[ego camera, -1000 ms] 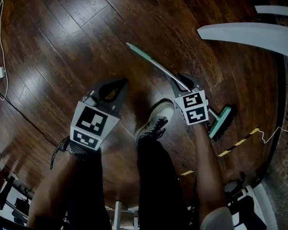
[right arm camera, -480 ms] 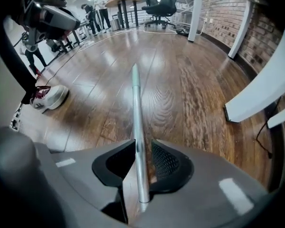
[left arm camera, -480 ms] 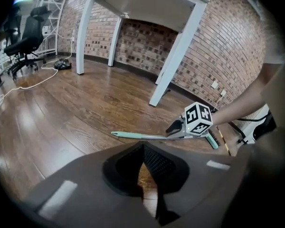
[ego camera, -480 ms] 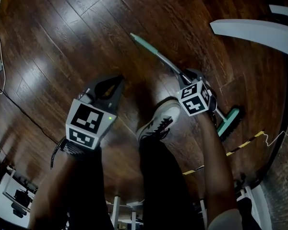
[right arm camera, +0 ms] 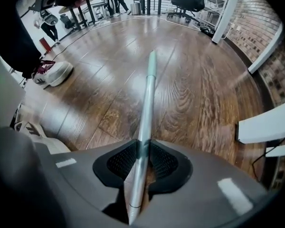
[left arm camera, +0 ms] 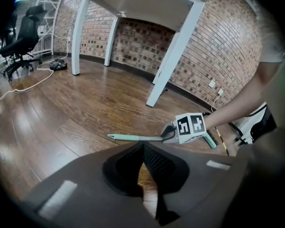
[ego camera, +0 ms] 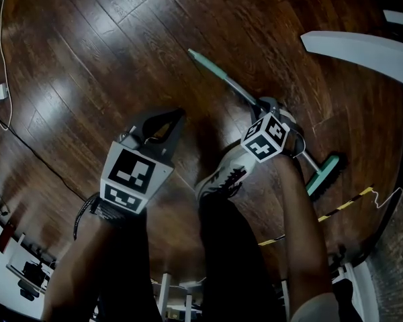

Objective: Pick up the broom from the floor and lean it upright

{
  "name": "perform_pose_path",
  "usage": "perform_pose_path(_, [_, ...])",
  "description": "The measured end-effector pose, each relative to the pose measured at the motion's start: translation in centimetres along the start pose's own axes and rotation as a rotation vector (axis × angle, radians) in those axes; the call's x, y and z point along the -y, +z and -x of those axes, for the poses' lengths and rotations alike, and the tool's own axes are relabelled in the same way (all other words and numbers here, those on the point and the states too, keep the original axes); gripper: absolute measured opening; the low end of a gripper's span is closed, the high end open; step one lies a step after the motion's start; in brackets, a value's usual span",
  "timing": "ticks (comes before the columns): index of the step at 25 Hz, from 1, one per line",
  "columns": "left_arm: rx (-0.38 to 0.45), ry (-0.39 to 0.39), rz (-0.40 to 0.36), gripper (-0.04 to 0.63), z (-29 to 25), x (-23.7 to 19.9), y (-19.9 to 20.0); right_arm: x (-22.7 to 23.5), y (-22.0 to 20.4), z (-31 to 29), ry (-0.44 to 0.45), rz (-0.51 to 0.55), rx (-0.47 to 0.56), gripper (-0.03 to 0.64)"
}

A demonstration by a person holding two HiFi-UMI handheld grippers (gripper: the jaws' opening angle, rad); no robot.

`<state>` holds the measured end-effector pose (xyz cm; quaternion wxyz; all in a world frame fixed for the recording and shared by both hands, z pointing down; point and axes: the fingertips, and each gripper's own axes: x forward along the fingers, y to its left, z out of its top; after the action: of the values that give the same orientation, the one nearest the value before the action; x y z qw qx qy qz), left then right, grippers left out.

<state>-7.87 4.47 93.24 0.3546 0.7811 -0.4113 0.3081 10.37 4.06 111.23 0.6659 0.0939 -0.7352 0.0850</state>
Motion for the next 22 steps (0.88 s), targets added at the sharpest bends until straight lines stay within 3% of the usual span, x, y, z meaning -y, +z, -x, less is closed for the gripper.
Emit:
perform_pose_path(7, [-0.038,-0.010,-0.029,0.000,0.6,0.7,-0.4,-0.3,0.0,-0.3,0.015,-0.084,-0.015,0.086])
perform_pose_path(11, [-0.037,-0.024,-0.056,0.000,1.9,1.3,1.0,0.2,-0.5,1.1,-0.030,-0.086,-0.053,0.084])
perform_pose_path(22, [-0.029,-0.084,-0.156,0.000,8.9,4.7,8.2,3.2,0.2,14.7,-0.152,-0.165,0.027,0.084])
